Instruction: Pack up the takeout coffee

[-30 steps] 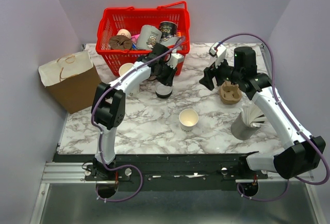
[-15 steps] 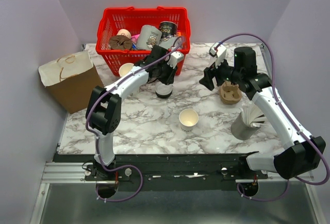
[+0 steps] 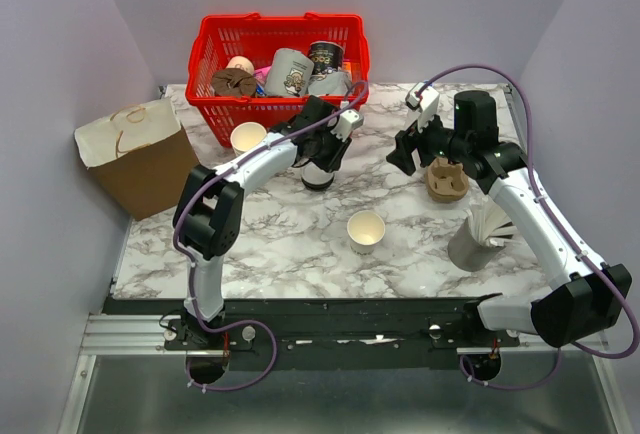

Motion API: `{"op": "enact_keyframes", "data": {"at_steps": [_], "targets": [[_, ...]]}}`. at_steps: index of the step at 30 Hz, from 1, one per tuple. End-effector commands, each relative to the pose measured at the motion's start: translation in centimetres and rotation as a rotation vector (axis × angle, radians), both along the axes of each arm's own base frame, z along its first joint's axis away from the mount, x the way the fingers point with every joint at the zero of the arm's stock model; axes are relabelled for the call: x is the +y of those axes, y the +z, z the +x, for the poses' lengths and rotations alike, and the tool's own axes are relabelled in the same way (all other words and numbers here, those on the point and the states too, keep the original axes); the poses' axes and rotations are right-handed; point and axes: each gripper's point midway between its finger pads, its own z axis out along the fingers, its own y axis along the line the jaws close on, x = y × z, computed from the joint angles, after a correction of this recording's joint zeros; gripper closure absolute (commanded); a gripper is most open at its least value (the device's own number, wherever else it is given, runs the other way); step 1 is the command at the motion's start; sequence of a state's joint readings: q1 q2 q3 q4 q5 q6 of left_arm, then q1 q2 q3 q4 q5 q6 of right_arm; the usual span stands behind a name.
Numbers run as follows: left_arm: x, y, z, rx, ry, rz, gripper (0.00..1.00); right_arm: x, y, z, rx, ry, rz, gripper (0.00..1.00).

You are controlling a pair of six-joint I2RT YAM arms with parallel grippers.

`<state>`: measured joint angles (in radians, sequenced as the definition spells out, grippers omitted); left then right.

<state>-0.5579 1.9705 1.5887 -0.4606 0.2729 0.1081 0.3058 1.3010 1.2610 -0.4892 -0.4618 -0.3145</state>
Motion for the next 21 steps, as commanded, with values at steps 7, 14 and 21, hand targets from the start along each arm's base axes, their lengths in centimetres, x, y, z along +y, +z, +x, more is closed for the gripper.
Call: {"op": "enact_keyframes", "data": {"at_steps": [7, 14, 21], "targets": [[0.9, -2.0, 0.3, 0.024, 0.023, 0.066, 0.61, 0.2, 0.1, -0.1, -0.006, 0.014, 0.019, 0.18], [1.0, -2.5, 0.3, 0.033, 0.026, 0.076, 0.64, 0.2, 0.1, -0.1, -0.005, 0.013, 0.02, 0.18], [0.9, -3.1, 0.1, 0.058, 0.019, 0.084, 0.66, 0.2, 0.1, -0.1, -0.008, 0.011, 0.018, 0.18]]}}
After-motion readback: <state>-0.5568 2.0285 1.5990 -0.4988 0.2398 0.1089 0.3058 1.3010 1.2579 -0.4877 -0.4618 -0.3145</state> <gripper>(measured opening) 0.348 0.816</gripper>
